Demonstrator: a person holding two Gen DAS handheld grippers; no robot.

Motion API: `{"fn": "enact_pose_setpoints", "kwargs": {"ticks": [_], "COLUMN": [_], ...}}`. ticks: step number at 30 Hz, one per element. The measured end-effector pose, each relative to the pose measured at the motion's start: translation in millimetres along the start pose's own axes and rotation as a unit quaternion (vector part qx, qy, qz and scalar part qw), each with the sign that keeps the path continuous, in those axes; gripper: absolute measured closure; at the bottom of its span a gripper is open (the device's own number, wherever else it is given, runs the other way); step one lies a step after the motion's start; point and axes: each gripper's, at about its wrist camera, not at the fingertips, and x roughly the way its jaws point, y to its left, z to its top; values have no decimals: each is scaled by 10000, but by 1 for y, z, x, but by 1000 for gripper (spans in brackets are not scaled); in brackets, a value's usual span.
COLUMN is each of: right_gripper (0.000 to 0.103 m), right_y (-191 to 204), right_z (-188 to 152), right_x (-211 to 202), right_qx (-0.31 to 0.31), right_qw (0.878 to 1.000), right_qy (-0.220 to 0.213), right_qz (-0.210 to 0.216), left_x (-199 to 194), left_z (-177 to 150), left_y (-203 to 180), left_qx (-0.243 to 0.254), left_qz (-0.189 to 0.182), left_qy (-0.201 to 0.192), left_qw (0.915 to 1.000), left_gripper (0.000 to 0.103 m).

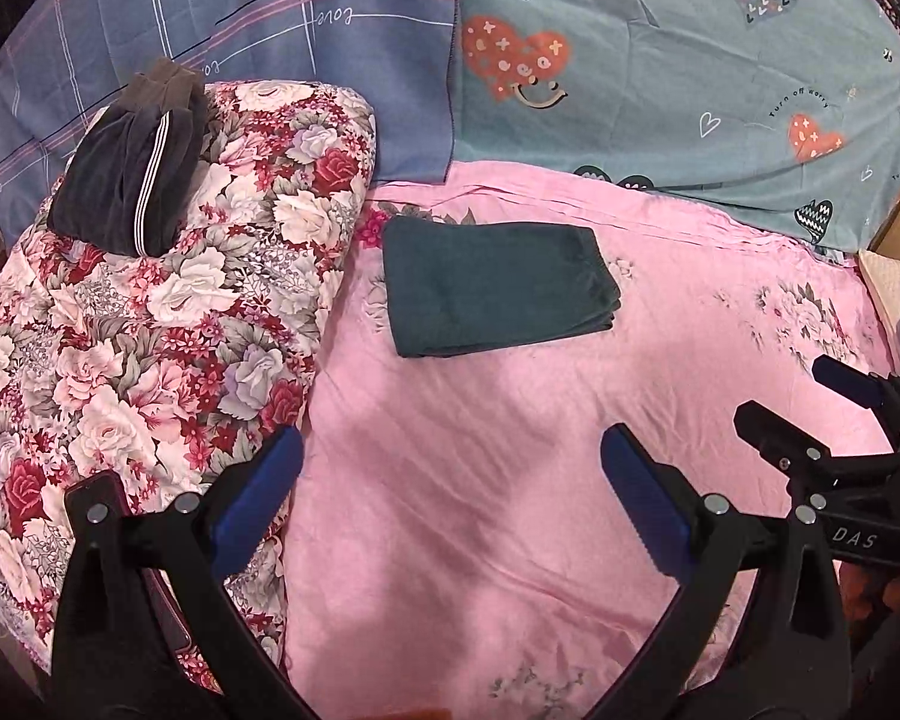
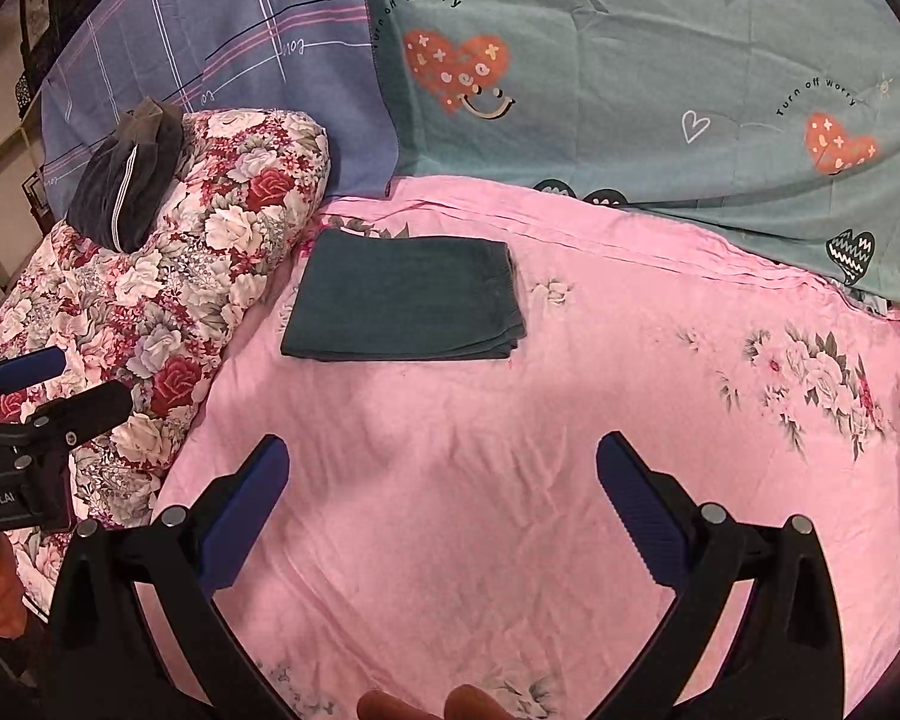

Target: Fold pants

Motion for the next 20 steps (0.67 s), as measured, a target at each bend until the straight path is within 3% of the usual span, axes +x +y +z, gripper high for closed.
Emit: {"fn": "enact_pose_setpoints", "kwargs": {"ticks": [20], "right_gripper": [1], "right_y": [-5], "right_z": [-2], "right_x": [-6], "right_qx": [8], "right_qw": [10000], "right_qy": [-30], "right_qz": [-35], "left_x": [-2], "left_z": [-2], "left_y": [-8], "left_qx": [-1], "left_qz": [-96], "left_qy": [27], "left_qw": [10000], "left_gripper": [2]}}
